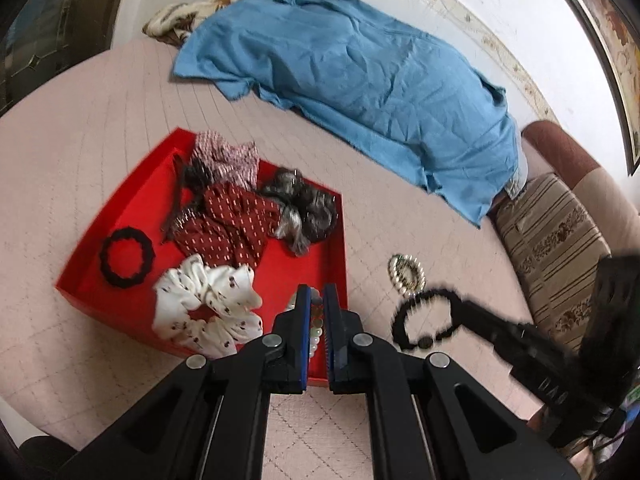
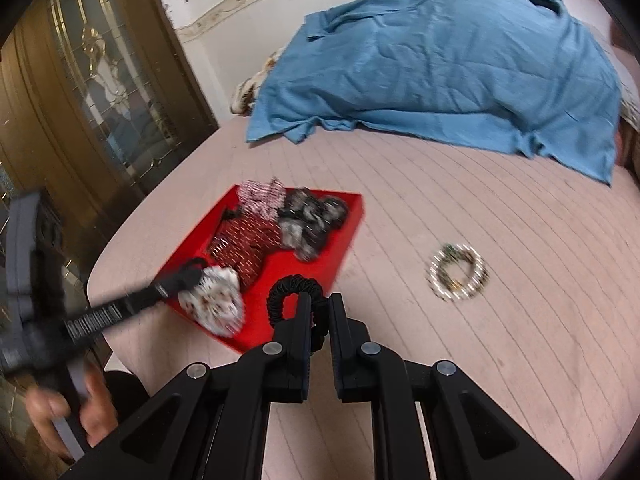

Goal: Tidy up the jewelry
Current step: 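Carry the pearl bracelet and black beaded bracelet to the red tray, then open both tools to drop the bracelets into the tray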

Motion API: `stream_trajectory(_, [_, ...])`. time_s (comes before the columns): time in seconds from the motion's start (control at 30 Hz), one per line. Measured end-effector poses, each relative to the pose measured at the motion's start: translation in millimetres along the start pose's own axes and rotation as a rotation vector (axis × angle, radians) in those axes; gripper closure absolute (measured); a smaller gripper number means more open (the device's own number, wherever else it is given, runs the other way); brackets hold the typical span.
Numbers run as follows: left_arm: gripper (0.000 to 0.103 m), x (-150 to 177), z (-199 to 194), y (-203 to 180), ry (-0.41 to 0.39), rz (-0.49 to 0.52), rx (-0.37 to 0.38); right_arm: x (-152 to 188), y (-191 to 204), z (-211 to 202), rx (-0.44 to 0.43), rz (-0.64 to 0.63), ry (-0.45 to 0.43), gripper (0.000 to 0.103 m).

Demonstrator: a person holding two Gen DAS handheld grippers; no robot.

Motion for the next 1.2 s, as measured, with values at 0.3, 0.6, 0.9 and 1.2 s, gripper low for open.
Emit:
stream_trajectory(0.3, [0.097,20.8,25.8,30.5,0.071,0.033,-0.156,-17.6,39.1,55.7,-0.02,-0.06,0.048,0.093])
stream_trajectory(0.6, [0.098,25.6,28.8,45.2,0.072,0.039,-0.174,-10.9,55.3,110.4,-0.008,-0.097,0.146,0.093])
stream_trajectory(0.9, [0.098,25.0,28.1,43.6,0.051,0.043,-0.164,-11.0,62.1,121.3,0.023,-0.131,0.142,0.093])
stream_trajectory(1.2, [0.057,22.9,23.2,35.6,0.029,0.06,-0.166,-12.5,60.4,116.5,0.031,-0.13,0.127,0.079])
Point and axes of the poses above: each gripper's, at about its wrist camera, not at the fingertips, and z roughly the way its jaws point, y to its left, x to its underside, the point moved 6 cm from there along z, roughly the way its jaws point, and after that the axes turned 13 degrees about x, right-handed, at the moved point
